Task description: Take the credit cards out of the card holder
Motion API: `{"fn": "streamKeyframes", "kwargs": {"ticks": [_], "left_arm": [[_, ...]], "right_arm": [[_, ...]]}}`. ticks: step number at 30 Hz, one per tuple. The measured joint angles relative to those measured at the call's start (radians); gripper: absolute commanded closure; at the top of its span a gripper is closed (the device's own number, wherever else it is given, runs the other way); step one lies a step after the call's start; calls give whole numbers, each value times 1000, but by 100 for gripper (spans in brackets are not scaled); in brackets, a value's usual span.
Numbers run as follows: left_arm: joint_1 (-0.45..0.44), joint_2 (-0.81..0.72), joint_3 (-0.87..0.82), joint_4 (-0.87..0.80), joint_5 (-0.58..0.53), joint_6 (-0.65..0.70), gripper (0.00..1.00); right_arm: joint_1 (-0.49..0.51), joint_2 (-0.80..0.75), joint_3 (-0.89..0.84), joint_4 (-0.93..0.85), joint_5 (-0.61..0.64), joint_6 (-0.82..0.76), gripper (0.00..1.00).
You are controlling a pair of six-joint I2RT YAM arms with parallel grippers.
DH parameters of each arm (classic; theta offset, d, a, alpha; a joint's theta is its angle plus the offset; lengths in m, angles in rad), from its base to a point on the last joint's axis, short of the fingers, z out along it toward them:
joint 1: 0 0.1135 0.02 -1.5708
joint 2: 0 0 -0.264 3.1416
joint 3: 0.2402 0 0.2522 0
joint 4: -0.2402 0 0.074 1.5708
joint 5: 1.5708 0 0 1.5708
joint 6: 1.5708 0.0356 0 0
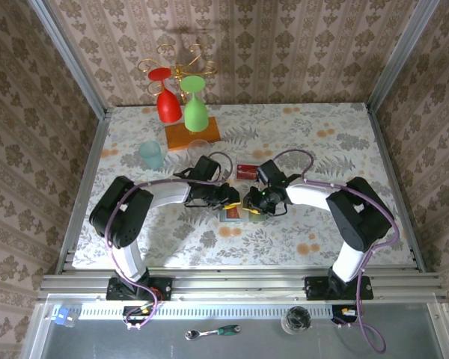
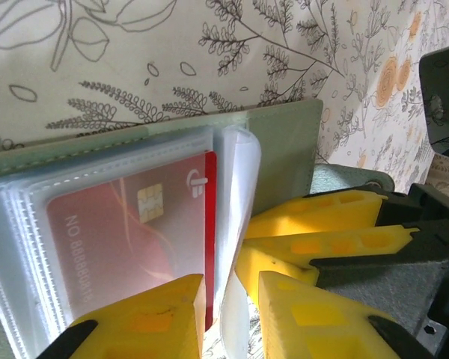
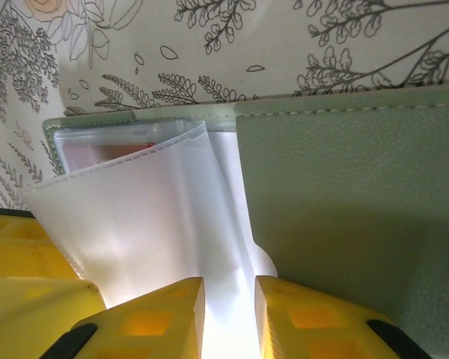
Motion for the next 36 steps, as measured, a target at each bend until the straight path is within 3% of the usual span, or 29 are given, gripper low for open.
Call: {"fn": "streamKeyframes", "kwargs": {"ticks": [25,36], "left_arm": [[-76,99,171,-25,1,-31,77],[-99,150,241,-54,1,-31,77]], "right_arm": [[-147,-262,-105,-65,-4,-54,75],[-185,-302,-143,-68,-30,-76,74]]}}
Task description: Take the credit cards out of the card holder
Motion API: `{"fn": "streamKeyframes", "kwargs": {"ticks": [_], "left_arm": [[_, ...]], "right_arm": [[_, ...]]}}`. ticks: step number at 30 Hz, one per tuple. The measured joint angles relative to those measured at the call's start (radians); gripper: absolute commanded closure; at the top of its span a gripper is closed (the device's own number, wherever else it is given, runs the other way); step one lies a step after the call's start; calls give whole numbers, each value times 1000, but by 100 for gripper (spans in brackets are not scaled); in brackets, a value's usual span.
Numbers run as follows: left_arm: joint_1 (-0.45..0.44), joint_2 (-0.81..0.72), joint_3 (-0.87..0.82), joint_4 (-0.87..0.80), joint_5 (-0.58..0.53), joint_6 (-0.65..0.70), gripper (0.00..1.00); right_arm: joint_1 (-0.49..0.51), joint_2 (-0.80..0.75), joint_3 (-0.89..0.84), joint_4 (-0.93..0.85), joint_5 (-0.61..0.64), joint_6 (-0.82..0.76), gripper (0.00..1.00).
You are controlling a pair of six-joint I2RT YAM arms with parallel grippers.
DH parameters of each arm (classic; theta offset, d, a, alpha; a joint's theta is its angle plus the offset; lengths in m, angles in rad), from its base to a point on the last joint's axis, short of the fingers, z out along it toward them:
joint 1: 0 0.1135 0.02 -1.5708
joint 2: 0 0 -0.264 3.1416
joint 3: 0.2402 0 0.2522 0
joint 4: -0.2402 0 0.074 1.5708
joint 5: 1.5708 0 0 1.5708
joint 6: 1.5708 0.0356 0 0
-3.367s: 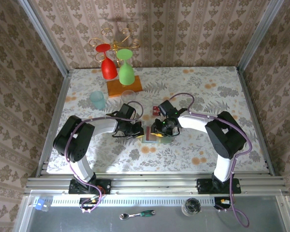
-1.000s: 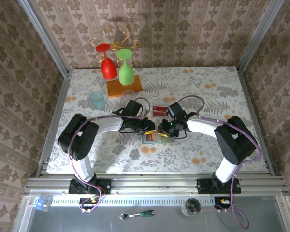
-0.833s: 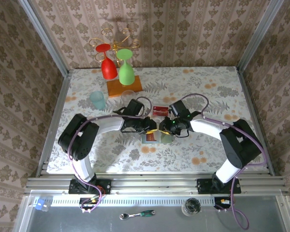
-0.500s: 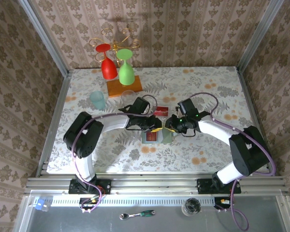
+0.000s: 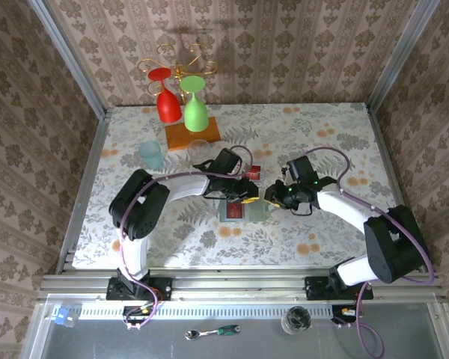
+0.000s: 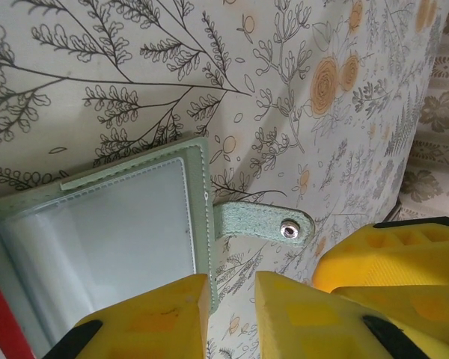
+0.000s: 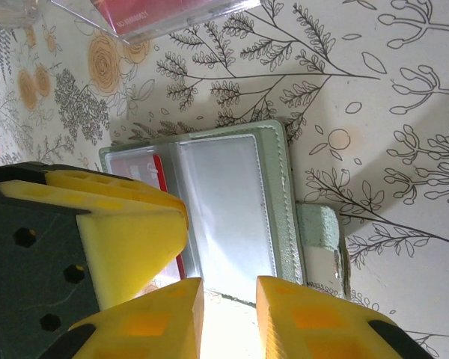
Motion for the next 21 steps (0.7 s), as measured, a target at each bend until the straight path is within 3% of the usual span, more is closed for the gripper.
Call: {"fn": "streamKeyframes", "kwargs": {"ticks": [10,21], "left_arm": [[2,-3,-11,6,0,-1,77],[46,-114,-184,73,-8,-30,77]], "right_arm": [[3,20,-7,24,-38,16,74],[81,127,57,35,-42,50,74]]}}
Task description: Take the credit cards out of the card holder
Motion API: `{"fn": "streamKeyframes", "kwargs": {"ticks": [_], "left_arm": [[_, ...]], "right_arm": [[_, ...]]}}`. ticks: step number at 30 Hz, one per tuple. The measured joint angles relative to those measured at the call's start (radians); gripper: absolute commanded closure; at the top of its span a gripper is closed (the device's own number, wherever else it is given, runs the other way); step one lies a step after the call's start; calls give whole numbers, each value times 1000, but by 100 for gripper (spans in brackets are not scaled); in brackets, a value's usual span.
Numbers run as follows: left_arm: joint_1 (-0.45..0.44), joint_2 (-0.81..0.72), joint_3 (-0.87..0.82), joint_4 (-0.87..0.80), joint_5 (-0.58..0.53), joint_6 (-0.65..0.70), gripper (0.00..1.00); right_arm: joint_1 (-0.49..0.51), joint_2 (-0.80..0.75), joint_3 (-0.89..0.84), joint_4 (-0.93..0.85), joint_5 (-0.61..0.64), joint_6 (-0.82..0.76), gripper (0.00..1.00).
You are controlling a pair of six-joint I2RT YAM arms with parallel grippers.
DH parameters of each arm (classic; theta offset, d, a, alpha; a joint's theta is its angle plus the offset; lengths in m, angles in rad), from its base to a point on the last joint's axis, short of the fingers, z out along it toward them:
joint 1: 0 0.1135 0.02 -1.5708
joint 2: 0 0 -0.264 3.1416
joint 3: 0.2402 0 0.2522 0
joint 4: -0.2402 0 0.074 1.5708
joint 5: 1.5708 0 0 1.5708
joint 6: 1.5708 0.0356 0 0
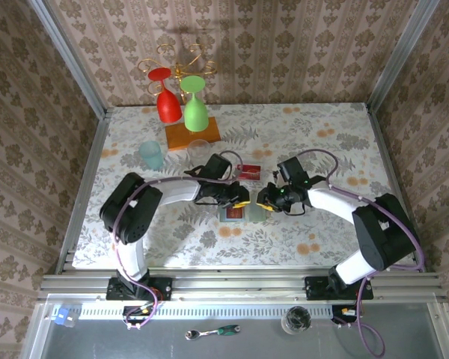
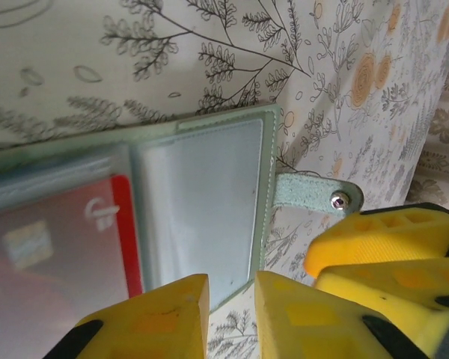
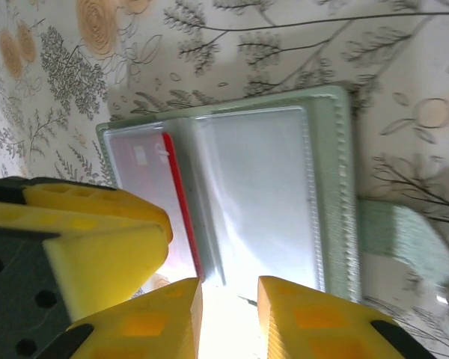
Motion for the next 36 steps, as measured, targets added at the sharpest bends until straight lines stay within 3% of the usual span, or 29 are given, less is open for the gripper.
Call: {"fn": "streamKeyframes", "kwargs": {"ticks": [11,23,36], "left_arm": [[70,-152,-159,48,-40,-3,81],[98,-159,-236,81,-51,-5,93],[114,-149,-240,93,-53,-7,96]], "right_arm": [[88,113,100,11,1,26,74],[104,195,170,11,0,29,74],[112,252,198,10,-4,29,75]]}}
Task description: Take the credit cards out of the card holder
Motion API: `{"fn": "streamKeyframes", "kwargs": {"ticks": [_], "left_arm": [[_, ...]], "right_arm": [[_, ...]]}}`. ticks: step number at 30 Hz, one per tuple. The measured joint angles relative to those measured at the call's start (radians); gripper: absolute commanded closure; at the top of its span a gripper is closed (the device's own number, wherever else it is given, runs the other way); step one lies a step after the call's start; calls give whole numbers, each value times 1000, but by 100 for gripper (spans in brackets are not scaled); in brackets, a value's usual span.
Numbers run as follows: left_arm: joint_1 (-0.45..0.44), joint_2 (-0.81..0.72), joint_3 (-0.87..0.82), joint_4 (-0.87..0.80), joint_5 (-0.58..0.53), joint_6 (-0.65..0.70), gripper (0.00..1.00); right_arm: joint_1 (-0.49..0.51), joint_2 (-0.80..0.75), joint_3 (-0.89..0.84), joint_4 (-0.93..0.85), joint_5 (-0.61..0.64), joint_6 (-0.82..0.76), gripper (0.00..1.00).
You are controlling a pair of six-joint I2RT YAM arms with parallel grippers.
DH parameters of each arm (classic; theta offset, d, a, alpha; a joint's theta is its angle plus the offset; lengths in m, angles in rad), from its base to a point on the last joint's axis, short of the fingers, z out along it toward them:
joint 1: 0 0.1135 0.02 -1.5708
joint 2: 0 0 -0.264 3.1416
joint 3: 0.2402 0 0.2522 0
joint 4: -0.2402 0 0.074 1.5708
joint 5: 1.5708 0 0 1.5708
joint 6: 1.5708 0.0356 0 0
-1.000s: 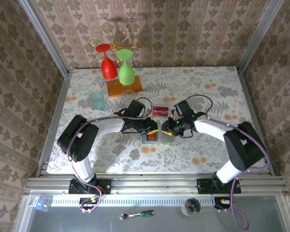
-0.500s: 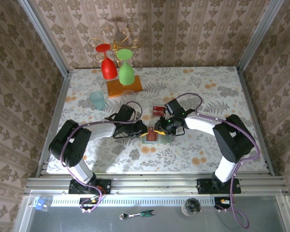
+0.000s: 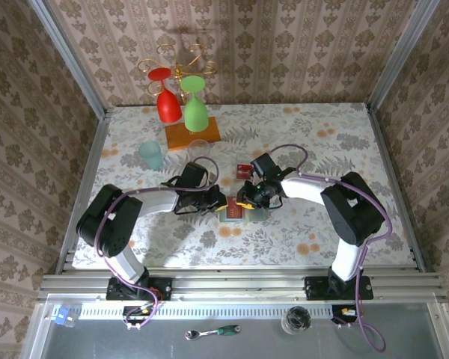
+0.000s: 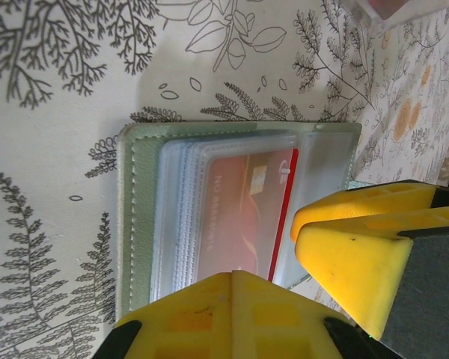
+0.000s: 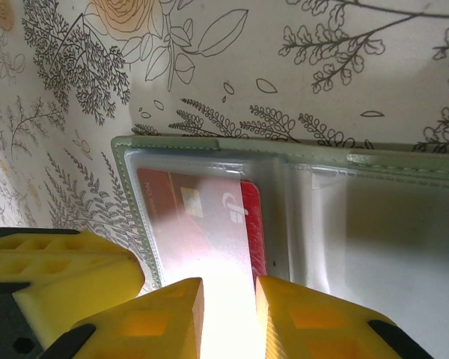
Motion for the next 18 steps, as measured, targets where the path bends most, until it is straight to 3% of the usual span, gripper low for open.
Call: {"fn": "streamKeyframes", "kwargs": {"ticks": [18], "left_arm": [[13,29,-2,-19,-2,8,99]], "right_arm": [[5,43,24,10,-8,0,78]]}}
